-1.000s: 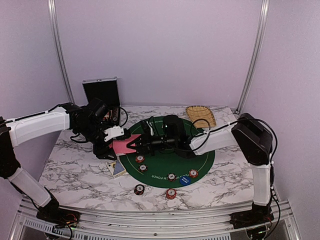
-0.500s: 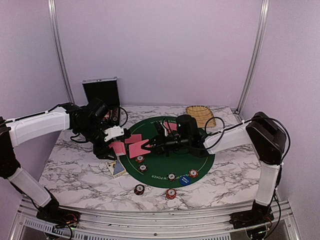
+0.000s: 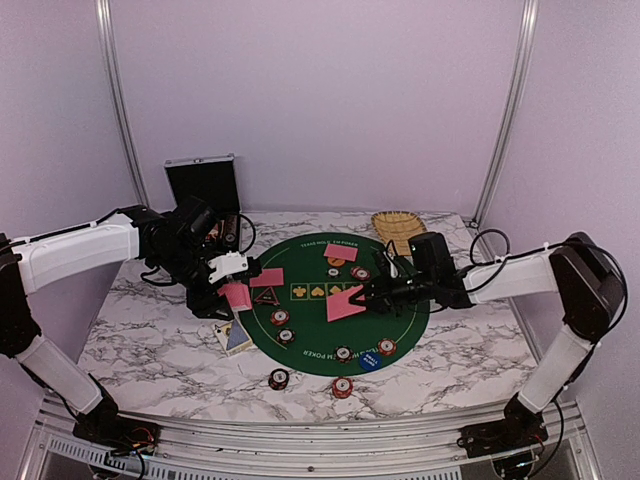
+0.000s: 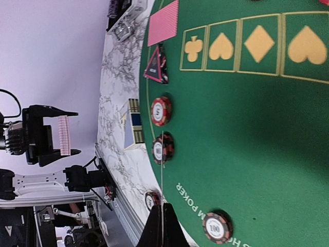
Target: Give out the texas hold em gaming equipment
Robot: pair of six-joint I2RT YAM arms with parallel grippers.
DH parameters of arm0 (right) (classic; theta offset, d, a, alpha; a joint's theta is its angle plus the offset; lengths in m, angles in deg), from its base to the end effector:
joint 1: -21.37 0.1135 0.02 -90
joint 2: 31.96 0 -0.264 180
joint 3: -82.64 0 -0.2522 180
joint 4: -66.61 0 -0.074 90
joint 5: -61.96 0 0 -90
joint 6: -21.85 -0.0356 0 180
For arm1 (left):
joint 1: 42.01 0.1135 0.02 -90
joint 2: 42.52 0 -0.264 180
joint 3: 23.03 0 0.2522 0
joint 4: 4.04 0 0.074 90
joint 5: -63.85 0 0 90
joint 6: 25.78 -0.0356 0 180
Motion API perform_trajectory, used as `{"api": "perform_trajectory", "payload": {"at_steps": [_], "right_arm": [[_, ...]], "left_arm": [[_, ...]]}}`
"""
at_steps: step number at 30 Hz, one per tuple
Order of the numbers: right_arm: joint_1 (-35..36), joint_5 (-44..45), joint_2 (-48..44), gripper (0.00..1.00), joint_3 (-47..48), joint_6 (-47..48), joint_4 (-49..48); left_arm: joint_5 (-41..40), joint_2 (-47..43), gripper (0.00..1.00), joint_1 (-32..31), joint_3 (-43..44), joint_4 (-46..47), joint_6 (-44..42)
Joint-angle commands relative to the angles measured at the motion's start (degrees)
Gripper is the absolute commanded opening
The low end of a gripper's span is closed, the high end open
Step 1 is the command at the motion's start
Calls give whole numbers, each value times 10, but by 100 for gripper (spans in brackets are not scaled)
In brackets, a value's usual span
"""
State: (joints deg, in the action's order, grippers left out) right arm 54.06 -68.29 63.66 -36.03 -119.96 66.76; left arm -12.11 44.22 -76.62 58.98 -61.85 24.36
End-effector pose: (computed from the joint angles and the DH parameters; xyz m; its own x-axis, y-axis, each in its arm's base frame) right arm 0.2718 0.2017 0.1769 -0.9707 0.0898 -0.2227 -0.1580 0.4593 0.8741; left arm 0.2473 -0.1811 0.2600 -0.1484 0.8579 -0.4919 0.9617 0.2411 0.1303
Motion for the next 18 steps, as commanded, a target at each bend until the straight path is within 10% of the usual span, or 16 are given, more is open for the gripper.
{"api": "perform_trajectory", "payload": {"at_steps": [1, 18], "right_arm": [[-22, 31, -21, 0, -16, 77, 101], [-33, 74, 36, 0, 1, 137, 157]], "left_arm": [[6, -10, 4, 0, 7, -1, 0], [6, -11, 4, -1, 9, -5, -1]]}}
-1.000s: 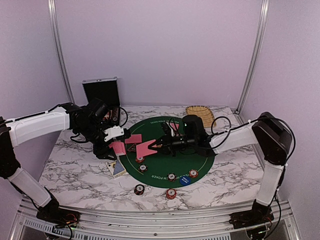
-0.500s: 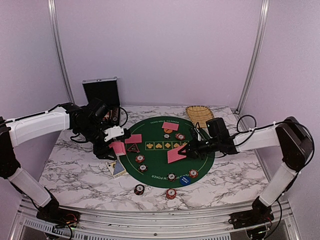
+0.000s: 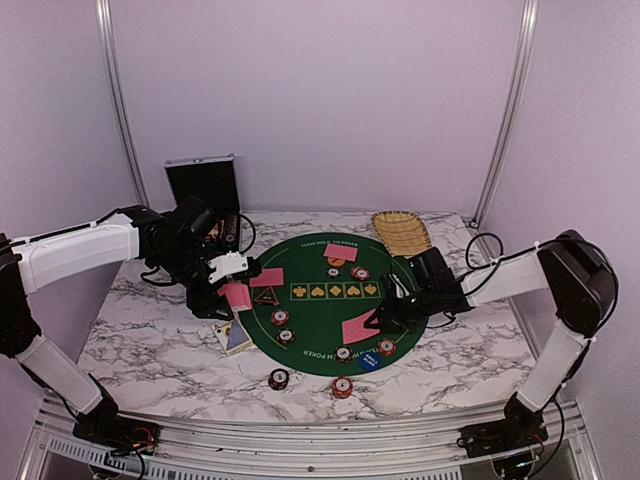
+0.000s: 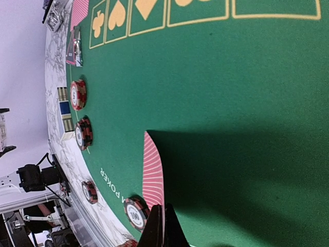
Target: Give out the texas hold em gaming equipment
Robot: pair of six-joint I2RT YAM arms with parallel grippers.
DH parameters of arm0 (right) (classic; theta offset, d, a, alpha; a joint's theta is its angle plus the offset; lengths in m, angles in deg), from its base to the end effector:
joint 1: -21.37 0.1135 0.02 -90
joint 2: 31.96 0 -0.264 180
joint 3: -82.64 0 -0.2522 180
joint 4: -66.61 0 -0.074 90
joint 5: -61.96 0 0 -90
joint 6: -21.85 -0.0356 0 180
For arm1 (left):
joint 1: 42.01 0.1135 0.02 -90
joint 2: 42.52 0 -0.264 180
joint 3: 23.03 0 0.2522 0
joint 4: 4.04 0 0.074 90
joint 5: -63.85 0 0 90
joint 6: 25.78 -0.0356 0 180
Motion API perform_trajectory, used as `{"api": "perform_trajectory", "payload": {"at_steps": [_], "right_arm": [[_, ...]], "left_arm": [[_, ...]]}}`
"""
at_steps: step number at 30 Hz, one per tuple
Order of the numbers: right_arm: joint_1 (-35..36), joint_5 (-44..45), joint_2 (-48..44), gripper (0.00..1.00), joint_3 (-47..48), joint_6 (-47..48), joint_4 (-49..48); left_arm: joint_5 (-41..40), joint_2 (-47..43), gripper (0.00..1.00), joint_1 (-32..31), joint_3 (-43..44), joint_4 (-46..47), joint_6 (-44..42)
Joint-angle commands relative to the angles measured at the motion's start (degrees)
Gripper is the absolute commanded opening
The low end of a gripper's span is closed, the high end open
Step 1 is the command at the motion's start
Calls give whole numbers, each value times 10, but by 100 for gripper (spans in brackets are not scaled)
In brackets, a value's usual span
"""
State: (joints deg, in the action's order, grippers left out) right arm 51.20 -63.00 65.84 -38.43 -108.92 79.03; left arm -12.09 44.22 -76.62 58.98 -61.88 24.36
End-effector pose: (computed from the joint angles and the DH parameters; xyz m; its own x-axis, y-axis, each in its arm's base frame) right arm 0.2646 0.1752 0.1363 -0.9819 0.0539 -0.1816 -0.1021 0.6569 0.7470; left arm 0.2472 -0.1811 0.2599 -0.1486 0.8579 -0.4918 0.9618 0.2409 0.1297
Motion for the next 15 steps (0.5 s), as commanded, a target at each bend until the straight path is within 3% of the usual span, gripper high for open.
{"api": "perform_trajectory", "payload": {"at_steps": [1, 6, 15], "right_arm": [[-5, 25, 15, 0, 27, 30, 43], [-5, 60, 12, 1, 38, 59, 92], [-6, 80, 26, 16, 58, 79, 118]], "left_arm": [[5, -11, 4, 0, 9, -6, -2], [9, -10, 3, 0, 9, -6, -4], [11, -9, 4, -1, 11, -6, -4]]}}
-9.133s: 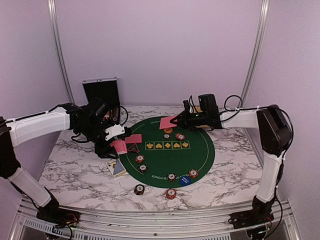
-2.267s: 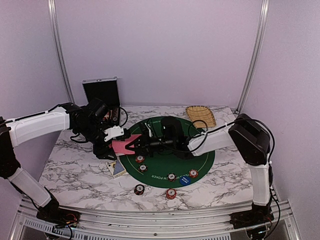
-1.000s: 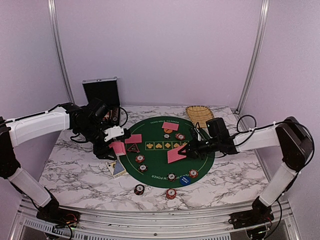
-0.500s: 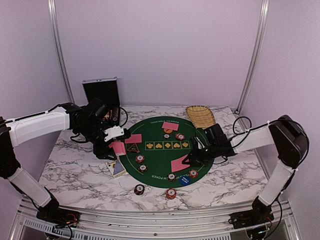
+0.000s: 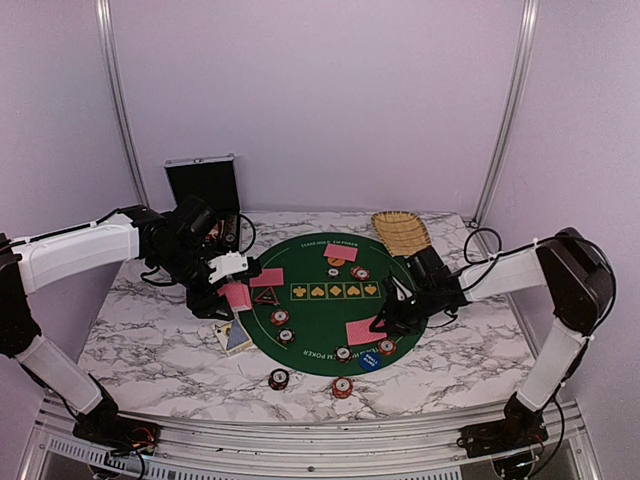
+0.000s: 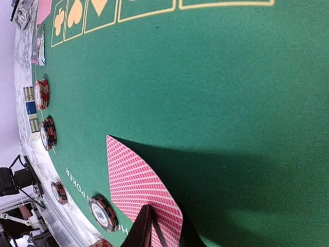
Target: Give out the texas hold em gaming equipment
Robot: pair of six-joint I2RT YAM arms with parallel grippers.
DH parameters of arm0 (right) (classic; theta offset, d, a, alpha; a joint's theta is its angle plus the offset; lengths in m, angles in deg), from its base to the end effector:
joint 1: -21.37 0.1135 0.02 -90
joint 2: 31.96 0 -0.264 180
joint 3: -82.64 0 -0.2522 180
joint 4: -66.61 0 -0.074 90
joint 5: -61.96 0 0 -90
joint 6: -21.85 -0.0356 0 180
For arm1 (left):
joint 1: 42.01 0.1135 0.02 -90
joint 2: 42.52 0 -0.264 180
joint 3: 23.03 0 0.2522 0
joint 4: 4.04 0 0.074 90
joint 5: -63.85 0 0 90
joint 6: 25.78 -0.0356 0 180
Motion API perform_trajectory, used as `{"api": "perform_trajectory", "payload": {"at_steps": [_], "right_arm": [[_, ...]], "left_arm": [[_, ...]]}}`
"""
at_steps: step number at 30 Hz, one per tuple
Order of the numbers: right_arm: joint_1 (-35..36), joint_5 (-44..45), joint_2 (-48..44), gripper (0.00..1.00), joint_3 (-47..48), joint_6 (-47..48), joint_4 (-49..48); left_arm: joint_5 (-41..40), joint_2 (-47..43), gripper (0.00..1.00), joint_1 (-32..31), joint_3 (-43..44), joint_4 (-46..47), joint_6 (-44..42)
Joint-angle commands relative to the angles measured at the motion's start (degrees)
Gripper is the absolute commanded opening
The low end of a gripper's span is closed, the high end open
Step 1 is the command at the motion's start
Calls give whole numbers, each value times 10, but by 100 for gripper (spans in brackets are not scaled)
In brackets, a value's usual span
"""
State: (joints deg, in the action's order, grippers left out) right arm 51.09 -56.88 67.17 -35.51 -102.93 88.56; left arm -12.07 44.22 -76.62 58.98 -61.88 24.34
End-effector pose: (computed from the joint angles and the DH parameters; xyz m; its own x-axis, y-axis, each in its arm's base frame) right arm 0.2662 0.1718 0.1310 -0.9829 0.0143 -0.1838 -0.1071 0.7673 0.6322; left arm 0.2472 -0.1811 0.2599 -0.1482 0.8579 -0.4920 0.9619 0.2405 0.1297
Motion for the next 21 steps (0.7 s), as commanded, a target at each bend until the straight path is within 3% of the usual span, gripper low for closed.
{"api": "perform_trajectory", "payload": {"at_steps": [1, 8, 17, 21], "right_arm": [[-4, 18, 16, 17, 32, 21, 24], [-5, 44, 30, 24, 60, 41, 58], [-4, 102, 15, 44, 74, 69, 118], [-5, 117, -3, 47, 78, 73, 138]], "left_arm": [[10, -10, 4, -1, 11, -6, -4], [8, -11, 4, 0, 10, -8, -5], [9, -11, 3, 0, 10, -10, -6], [9, -11, 3, 0, 11, -10, -5]]}}
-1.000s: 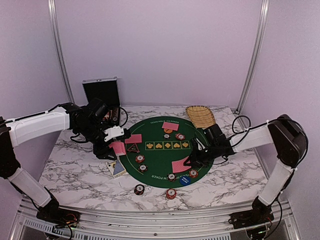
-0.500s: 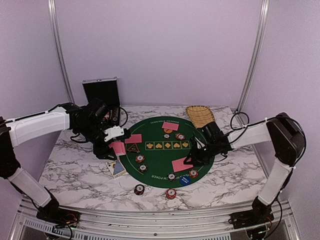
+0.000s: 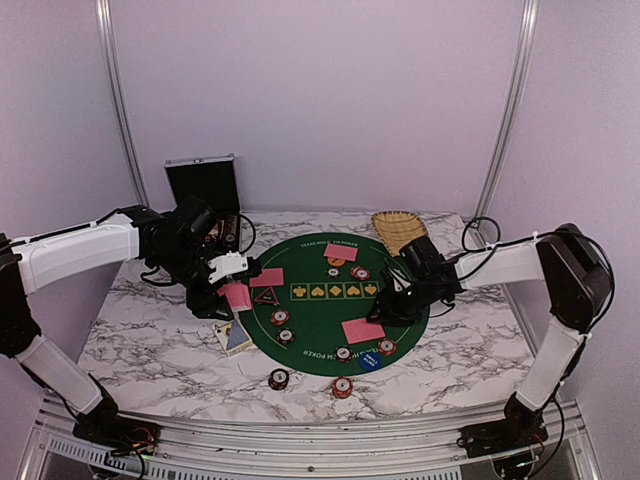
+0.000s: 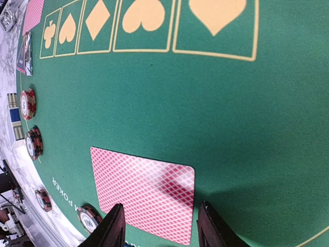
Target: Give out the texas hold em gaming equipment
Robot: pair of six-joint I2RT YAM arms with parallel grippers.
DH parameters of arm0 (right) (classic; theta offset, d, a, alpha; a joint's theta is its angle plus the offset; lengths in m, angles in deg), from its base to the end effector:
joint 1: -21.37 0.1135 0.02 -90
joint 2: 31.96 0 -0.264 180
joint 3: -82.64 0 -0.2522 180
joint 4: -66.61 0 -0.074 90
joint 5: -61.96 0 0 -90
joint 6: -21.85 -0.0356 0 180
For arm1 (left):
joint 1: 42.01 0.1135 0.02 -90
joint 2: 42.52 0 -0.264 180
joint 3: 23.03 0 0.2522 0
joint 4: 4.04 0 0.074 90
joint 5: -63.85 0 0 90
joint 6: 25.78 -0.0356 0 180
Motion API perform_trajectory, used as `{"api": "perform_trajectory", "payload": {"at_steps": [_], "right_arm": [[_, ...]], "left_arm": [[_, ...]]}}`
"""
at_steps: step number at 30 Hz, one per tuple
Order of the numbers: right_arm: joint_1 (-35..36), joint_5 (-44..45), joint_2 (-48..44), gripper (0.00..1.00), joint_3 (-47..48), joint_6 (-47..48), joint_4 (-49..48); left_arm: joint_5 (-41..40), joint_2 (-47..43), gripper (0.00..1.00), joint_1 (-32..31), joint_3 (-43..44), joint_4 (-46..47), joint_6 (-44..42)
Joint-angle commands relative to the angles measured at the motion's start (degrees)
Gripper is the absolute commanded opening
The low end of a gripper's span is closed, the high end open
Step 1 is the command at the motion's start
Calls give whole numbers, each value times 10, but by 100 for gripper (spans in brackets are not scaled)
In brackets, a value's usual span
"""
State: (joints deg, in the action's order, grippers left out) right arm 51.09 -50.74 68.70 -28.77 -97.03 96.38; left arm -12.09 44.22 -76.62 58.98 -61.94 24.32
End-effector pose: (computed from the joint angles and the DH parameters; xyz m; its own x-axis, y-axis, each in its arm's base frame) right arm 0.2824 0.1770 0.1448 -0.9677 -0.0394 -0.2489 -0.1692 0.8336 0.5258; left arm 0.2471 -0.1810 0.2599 -0.1483 0.8584 -0.4911 0.9620 0.2403 0.1294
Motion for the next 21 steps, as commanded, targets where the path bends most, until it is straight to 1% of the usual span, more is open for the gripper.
{"api": "perform_trajectory", "payload": {"at_steps": [1, 5, 9, 11, 14, 17, 21], "right_arm": [[-5, 60, -24, 48, 13, 14, 63], [-4, 73, -54, 62, 28, 1, 68], [5, 51, -88, 77, 39, -29, 40], [17, 37, -97, 82, 46, -49, 17], [52, 4, -93, 86, 60, -87, -26], [89, -36, -69, 88, 79, -127, -84], [132, -93, -11, 89, 102, -191, -195]], "left_arm": [[11, -11, 3, 0, 11, -9, -4], [11, -11, 3, 0, 12, -10, -4], [12, -12, 3, 0, 12, -10, -3], [11, -12, 3, 0, 13, -10, -3], [11, -10, 3, 0, 14, -9, -2], [13, -9, 3, 0, 15, -9, -2], [14, -8, 3, 0, 17, -9, -1]]}}
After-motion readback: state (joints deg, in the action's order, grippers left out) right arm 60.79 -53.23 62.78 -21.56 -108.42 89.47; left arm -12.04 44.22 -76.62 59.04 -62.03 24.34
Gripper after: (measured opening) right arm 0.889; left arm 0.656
